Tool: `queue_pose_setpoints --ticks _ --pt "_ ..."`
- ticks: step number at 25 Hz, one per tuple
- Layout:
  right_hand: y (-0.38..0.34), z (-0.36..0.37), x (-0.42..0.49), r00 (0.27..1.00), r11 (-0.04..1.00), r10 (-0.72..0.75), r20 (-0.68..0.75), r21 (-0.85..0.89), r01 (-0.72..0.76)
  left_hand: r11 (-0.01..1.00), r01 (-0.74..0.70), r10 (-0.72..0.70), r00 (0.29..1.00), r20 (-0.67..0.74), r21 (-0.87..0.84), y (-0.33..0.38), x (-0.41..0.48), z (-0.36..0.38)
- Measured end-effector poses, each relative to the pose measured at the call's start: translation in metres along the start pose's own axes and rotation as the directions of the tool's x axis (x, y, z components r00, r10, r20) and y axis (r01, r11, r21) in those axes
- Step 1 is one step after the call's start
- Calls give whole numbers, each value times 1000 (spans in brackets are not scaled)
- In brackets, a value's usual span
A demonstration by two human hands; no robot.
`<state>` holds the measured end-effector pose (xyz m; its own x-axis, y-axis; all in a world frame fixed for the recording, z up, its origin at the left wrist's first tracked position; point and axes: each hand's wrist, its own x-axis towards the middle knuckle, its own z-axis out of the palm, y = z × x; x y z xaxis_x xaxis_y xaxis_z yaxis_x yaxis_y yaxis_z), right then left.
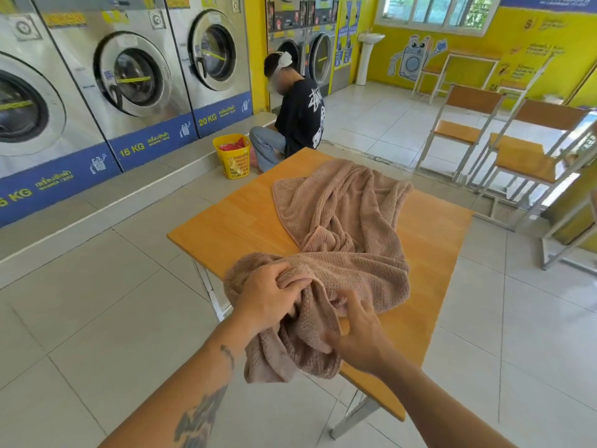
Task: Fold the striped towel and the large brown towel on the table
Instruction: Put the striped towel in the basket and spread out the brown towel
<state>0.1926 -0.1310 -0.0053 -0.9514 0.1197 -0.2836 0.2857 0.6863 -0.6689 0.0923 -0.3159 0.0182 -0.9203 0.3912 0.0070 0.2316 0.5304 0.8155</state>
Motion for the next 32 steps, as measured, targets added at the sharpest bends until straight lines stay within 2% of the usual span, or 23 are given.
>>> queue_pose_setpoints --ticks 3,7,11,13,16,18,20,22,23,25,27,30,32 --pt "2 -4 -7 995 997 -35 -90 61 41 998 -43 38 991 -126 -35 23 -21 0" --pt "13 -15 -34 999 978 -17 -27 206 22 998 -25 13 983 -181 -64 43 -60 9" --pt "31 -5 -64 998 959 -62 24 280 53 996 85 -88 982 -165 -26 46 -96 19" --pt "36 -1 -72 987 964 -139 85 238 115 993 109 -116 981 -158 -54 49 -107 23" --pt "30 8 -73 957 965 -261 130 62 255 994 82 -94 975 -201 -69 60 -112 27" --pt "24 5 -73 964 972 -233 124 31 231 989 122 -138 963 -229 -82 60 -114 24" --pt "24 -8 -78 960 982 -177 215 -21 186 978 203 -210 945 -252 -55 54 -120 19" --pt "29 -25 -78 929 958 -127 347 -201 206 960 278 -267 943 -199 30 44 -124 17" --pt "32 -31 -74 927 948 -104 361 -245 202 954 300 -293 945 -144 26 40 -122 17" --pt "36 -38 -66 952 968 -115 283 -184 172 937 338 -343 939 -36 -89 43 -118 21" --pt "36 -40 -56 970 979 -130 207 -128 159 910 360 -367 930 4 -206 52 -110 25" --pt "39 -44 -46 970 990 -96 225 -84 117 912 356 -369 929 -28 -202 58 -92 30" --pt "42 -46 -40 977 998 -17 214 -59 30 913 383 -391 919 -38 -139 49 -76 33"
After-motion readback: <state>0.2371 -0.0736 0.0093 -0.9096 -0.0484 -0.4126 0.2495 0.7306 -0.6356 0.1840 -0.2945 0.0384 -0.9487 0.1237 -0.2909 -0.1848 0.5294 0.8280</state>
